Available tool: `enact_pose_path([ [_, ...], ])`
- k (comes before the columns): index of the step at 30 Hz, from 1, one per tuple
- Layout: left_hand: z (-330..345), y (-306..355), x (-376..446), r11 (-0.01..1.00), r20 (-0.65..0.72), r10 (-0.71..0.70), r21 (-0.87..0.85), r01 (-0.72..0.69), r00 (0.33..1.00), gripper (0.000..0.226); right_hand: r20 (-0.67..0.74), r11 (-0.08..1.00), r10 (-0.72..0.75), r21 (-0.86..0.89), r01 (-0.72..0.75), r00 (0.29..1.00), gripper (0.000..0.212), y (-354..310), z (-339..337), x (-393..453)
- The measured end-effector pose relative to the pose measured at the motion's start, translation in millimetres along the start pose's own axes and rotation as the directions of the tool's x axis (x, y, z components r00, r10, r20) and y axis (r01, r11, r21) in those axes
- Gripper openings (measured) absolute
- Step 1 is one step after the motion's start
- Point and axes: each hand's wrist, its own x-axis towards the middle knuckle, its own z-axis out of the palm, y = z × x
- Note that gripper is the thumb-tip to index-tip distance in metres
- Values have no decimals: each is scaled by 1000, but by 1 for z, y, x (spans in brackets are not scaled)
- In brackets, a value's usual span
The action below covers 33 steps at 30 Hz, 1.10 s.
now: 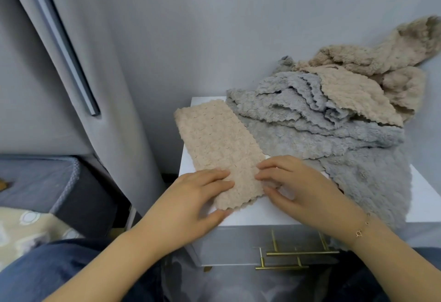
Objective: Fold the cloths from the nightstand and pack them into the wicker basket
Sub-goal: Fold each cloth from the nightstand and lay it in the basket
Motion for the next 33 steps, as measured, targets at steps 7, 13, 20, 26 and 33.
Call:
enact_pose_path([
  [7, -11, 4, -5, 997, -123, -27, -78, 18, 992, 32, 20, 997, -74, -17, 75, 997, 48, -6, 4, 0],
  [13, -23, 0, -17, 963, -146, -111, -259, 70, 983, 23, 6, 979, -174, -108, 174, 985, 48, -26, 21, 5],
  [20, -36, -7, -21, 917, -118, -181, -379, 125, 976, 19, -182, 977, -202, -112, 183, 962, 29, -22, 26, 7],
  [26, -27, -6, -31, 995, 5, 5, -97, -4, 1000, 56, -91, 974, -215, -86, 208, 972, 27, -9, 23, 1],
  [33, -5, 3, -30, 996, -26, 41, 85, -39, 999, 43, 24, 988, -112, 108, 109, 993, 33, -8, 12, 1],
])
